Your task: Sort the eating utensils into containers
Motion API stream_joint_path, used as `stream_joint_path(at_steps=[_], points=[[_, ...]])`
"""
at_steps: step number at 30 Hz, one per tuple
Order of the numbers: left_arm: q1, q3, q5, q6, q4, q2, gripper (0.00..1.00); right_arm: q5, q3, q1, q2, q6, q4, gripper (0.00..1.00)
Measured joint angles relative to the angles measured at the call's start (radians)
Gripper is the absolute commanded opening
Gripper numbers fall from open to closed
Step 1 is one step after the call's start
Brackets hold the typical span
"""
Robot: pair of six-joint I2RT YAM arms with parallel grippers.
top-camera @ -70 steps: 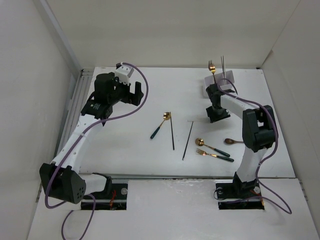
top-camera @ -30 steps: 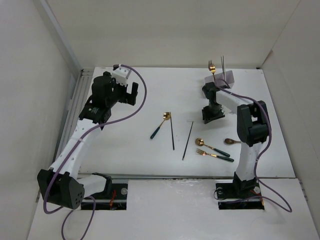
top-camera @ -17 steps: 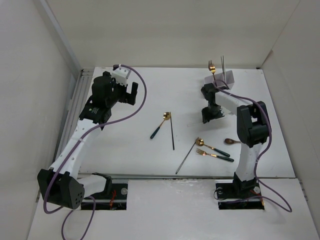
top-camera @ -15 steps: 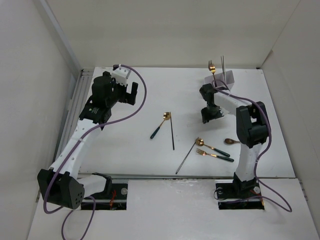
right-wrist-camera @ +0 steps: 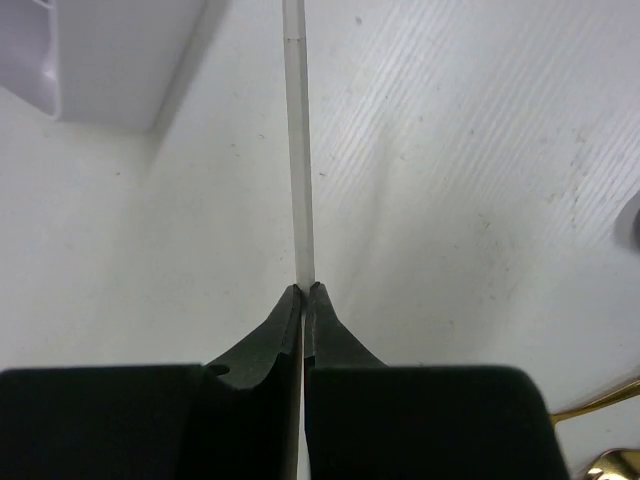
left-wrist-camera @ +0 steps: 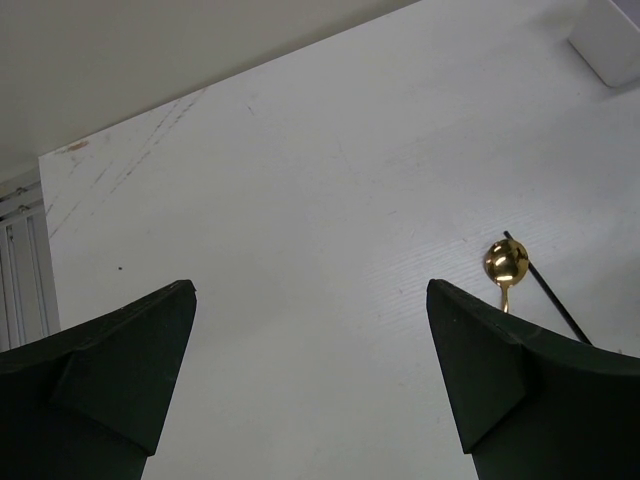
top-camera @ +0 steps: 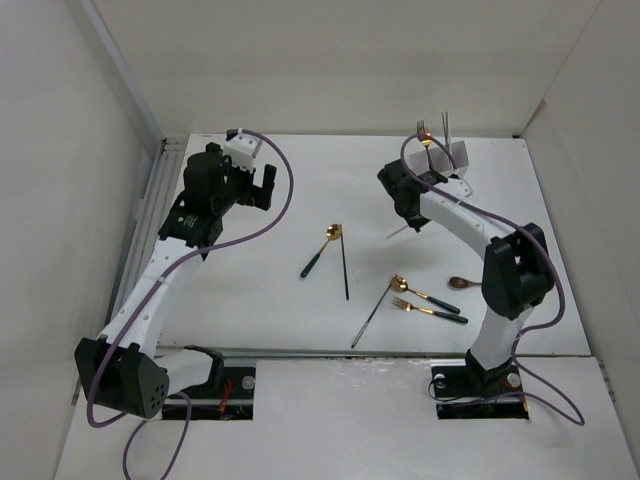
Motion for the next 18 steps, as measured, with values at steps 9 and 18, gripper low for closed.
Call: stream_joint_path(at_steps=[9,18], points=[[0.0,0.0,0.01,0.0,0.0,0.008,1.0,0.236,-0.05,0.128,-0.079,-0.347,0.139,0.0],[0.0,0.0,0.016,-0.005,-0.001,0.025,1.0,0.041,-0.079,-0.118,-0.221,-1.209,0.828,0.0]])
